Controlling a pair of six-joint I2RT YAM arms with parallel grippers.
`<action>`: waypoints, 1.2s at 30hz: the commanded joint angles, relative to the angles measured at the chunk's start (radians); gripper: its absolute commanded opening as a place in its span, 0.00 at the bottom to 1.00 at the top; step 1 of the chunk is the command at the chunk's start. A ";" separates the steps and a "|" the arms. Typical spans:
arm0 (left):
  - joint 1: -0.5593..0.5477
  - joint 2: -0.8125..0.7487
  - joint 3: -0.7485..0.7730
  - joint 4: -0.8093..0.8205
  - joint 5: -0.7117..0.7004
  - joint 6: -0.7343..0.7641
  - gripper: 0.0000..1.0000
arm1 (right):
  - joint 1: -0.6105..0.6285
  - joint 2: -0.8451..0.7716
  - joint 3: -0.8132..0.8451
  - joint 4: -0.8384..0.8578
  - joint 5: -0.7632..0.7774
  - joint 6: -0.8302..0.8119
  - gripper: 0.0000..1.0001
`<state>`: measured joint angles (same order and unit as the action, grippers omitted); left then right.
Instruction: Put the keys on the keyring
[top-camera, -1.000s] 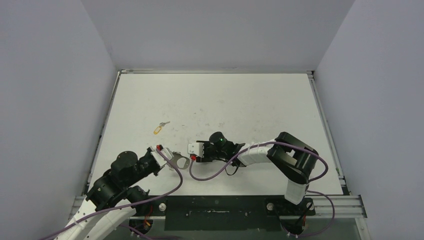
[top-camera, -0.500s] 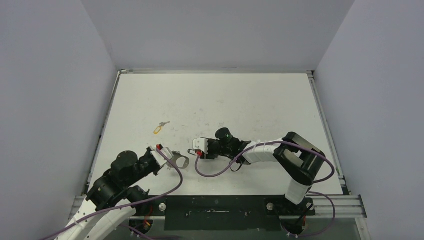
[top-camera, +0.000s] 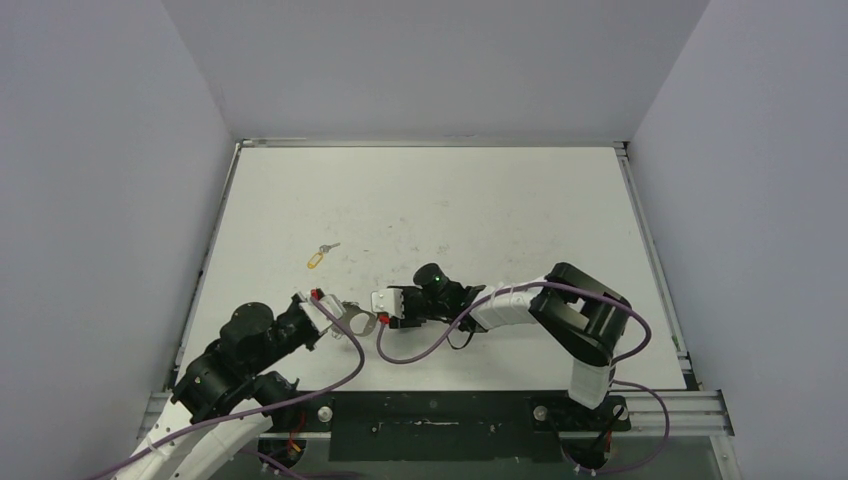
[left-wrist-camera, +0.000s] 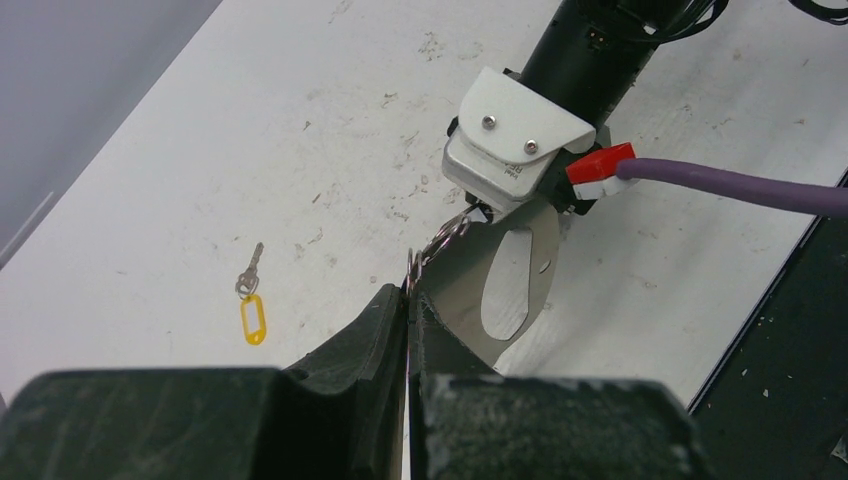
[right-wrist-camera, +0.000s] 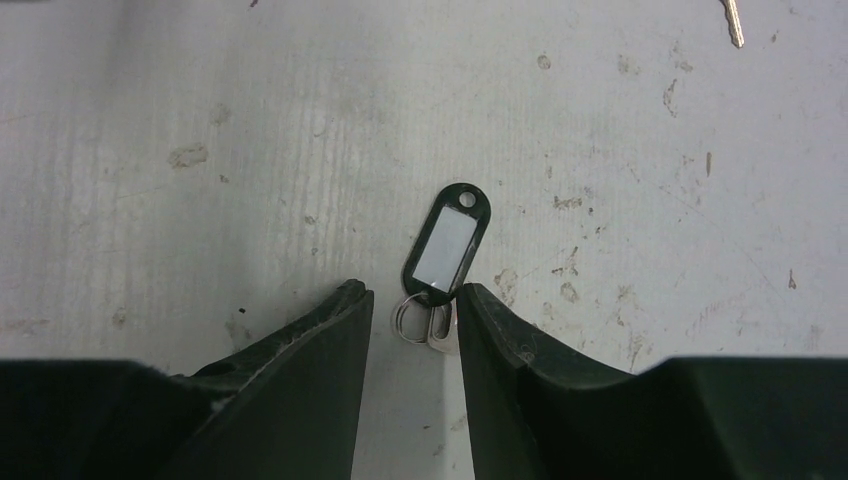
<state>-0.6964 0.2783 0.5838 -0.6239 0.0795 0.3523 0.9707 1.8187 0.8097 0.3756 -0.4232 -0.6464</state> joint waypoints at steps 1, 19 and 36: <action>0.009 -0.010 0.017 0.065 0.013 0.008 0.00 | 0.005 0.041 0.058 -0.069 0.063 -0.026 0.36; 0.012 -0.015 0.012 0.070 0.027 0.010 0.00 | -0.008 -0.025 0.088 -0.150 0.093 0.057 0.00; 0.018 0.033 0.014 0.076 0.072 0.005 0.00 | -0.098 -0.200 0.005 -0.172 -0.050 0.180 0.11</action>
<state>-0.6849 0.3050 0.5838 -0.6235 0.1242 0.3622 0.8478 1.6062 0.7784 0.2909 -0.4397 -0.3901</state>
